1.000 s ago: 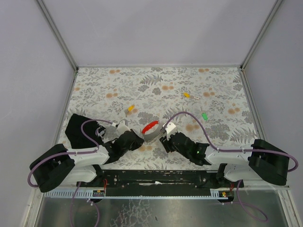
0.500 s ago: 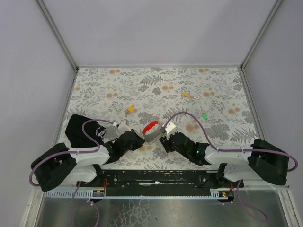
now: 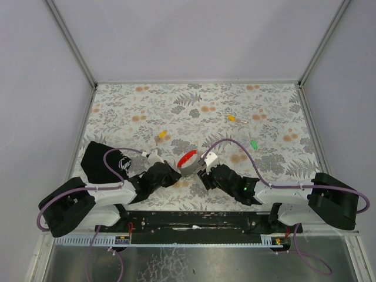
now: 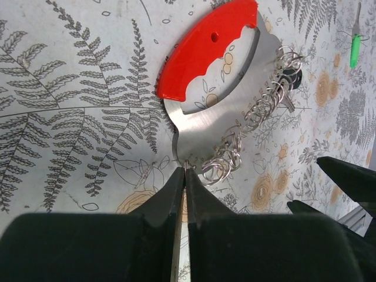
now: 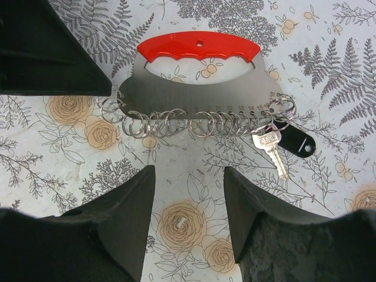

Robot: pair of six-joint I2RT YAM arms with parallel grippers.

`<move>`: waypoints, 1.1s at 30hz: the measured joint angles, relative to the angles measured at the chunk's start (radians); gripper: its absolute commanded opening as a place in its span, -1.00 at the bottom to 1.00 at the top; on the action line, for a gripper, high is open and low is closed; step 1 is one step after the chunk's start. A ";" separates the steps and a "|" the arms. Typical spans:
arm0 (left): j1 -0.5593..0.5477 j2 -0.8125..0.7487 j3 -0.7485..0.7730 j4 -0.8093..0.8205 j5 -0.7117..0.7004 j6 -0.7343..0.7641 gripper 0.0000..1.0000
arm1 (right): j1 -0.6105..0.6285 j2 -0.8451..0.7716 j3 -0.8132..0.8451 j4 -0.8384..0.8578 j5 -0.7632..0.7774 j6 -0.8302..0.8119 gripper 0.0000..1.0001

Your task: Put the keys on the keyring

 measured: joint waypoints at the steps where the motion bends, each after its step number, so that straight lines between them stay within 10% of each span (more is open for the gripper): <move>1: 0.000 -0.006 0.000 -0.003 0.002 0.003 -1.00 | 0.000 0.000 0.001 0.000 -0.001 0.000 0.13; 18: 0.005 -0.356 0.000 -0.163 -0.045 0.356 -1.00 | -0.017 -0.001 0.039 0.035 -0.132 -0.032 0.16; 33: 0.007 -0.342 -0.019 0.067 0.052 0.816 -1.00 | -0.251 -0.019 0.079 0.152 -0.557 -0.288 0.13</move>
